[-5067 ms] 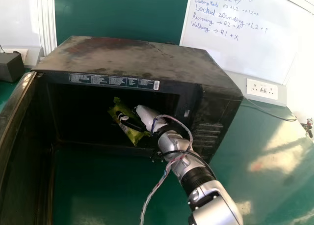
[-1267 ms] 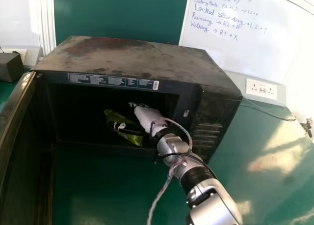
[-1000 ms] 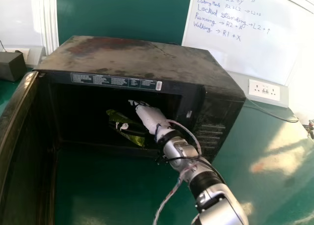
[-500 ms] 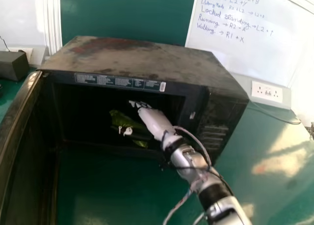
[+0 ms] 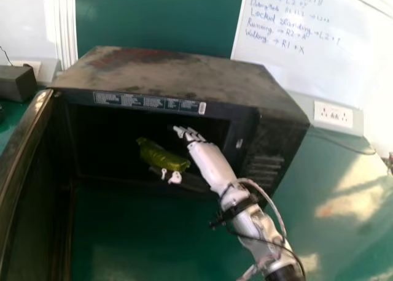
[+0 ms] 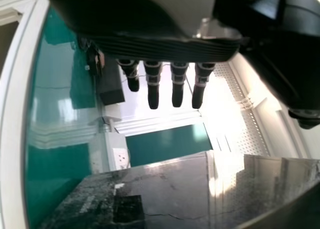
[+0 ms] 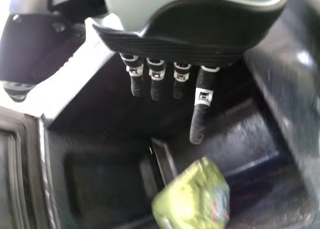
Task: Put biscuit inside oven
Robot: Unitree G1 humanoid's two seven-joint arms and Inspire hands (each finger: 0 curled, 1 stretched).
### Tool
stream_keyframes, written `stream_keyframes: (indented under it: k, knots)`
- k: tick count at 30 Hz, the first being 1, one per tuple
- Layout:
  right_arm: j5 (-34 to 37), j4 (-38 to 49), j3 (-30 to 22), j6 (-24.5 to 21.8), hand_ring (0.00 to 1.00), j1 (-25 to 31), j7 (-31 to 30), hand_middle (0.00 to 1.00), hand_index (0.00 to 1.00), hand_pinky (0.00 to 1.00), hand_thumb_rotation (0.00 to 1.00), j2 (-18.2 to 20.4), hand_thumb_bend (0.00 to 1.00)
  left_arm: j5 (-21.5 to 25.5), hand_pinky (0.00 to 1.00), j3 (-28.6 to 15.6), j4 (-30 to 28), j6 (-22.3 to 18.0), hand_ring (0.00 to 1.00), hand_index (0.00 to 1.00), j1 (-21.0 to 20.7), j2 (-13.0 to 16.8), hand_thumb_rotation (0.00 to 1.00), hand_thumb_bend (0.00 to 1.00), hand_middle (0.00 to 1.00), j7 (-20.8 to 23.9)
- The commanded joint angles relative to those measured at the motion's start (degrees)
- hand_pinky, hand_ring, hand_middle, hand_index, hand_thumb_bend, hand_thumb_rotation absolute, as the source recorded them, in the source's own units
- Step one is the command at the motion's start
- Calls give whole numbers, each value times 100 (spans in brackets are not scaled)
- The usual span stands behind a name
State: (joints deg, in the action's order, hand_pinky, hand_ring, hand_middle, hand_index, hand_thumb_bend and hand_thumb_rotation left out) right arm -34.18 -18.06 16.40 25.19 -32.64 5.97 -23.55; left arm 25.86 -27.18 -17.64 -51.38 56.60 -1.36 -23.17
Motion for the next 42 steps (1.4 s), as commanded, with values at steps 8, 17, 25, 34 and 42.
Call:
stream_keyframes:
  k: [8, 17, 25, 34, 42]
  knots:
    - [740, 1576, -782, -182, 100, 954, -616, 100, 100, 52, 100, -278, 100, 343, 84, 111, 102, -54, 94, 93, -87, 170, 93, 88, 97, -183]
    - [1321, 2443, -1213, -401, 100, 1694, -1100, 100, 100, 64, 100, -256, 100, 441, 86, 143, 151, -238, 93, 93, -200, 149, 93, 88, 96, -293]
    - [2362, 2816, -1522, -419, 100, 2183, -1596, 100, 100, 88, 100, -221, 100, 136, 85, 37, 319, -570, 93, 94, -225, 194, 93, 79, 96, -333]
    - [5186, 3547, -2013, -1902, 100, 2835, -2990, 100, 100, 86, 94, -251, 100, -321, 98, -170, 1029, -1653, 100, 98, -665, 443, 100, 82, 100, -343]
    - [6392, 3879, -2532, -2930, 100, 3185, -3488, 100, 100, 77, 98, -340, 100, -725, 99, -289, 1475, -2138, 100, 100, -753, 755, 100, 83, 100, -201]
